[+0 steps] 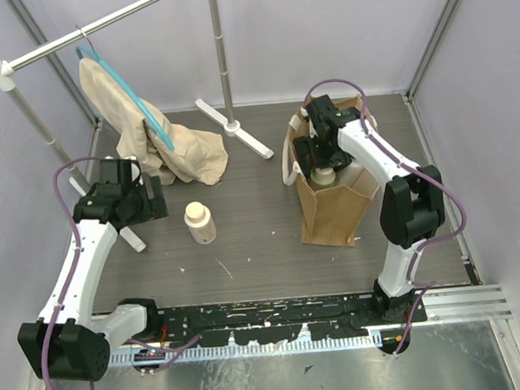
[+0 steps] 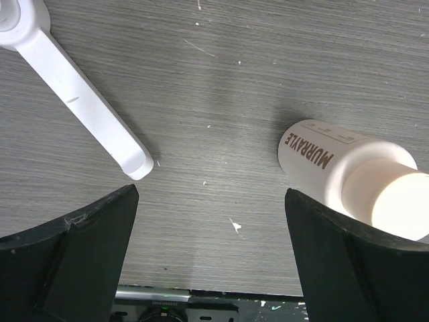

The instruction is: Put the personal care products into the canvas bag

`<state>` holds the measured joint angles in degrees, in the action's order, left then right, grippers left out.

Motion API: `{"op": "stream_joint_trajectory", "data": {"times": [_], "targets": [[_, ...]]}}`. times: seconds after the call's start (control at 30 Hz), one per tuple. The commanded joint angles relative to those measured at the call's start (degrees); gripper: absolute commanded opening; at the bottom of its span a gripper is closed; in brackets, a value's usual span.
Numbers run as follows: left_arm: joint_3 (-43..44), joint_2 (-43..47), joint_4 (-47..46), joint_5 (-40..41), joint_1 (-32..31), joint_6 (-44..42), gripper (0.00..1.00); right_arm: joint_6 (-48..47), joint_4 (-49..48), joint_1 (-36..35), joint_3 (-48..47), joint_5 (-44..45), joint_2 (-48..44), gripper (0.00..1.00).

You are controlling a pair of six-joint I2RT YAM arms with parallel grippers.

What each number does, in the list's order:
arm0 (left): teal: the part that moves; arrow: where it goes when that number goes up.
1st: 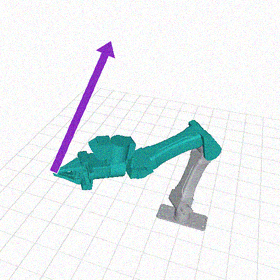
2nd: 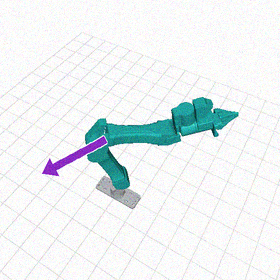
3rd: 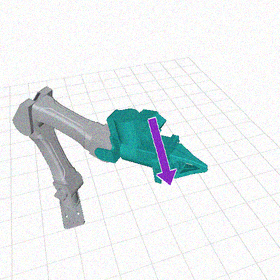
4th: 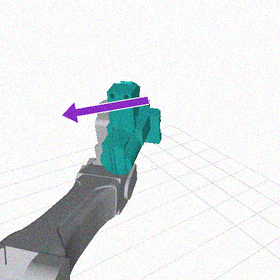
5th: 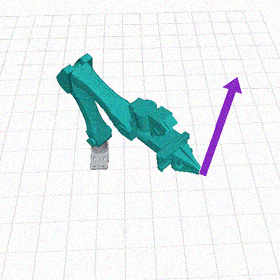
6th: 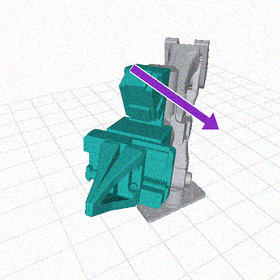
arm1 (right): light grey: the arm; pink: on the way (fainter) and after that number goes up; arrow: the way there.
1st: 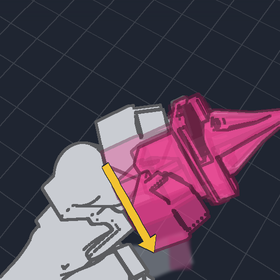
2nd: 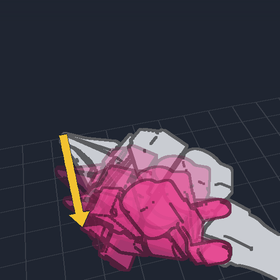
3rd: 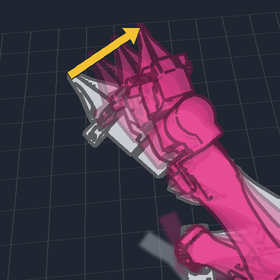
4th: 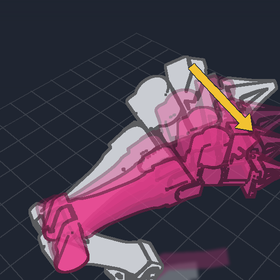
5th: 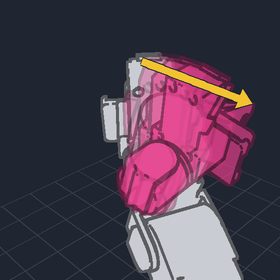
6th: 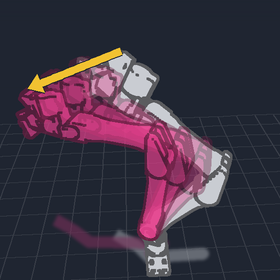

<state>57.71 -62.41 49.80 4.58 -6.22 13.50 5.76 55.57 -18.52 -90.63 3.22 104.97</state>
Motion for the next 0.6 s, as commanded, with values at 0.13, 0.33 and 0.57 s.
{"op": "stream_joint_trajectory", "data": {"times": [0.13,0.33,0.57], "targets": [[2.5,0.2,0.1,-1.7,0.2,-0.8,0.98,-0.4,5.4,0.3,-12.8,2.8,-6.1,0.98],[4.4,1.6,2.0,-4.5,0.1,-1.1,0.98,-0.1,8.1,0.3,-20.4,2.2,-8.7,1.00],[9.5,5.2,5.2,-7.8,-2.9,-0.9,0.98,0.1,5.9,0.3,-23.0,-0.9,-11.6,1.00]]}}
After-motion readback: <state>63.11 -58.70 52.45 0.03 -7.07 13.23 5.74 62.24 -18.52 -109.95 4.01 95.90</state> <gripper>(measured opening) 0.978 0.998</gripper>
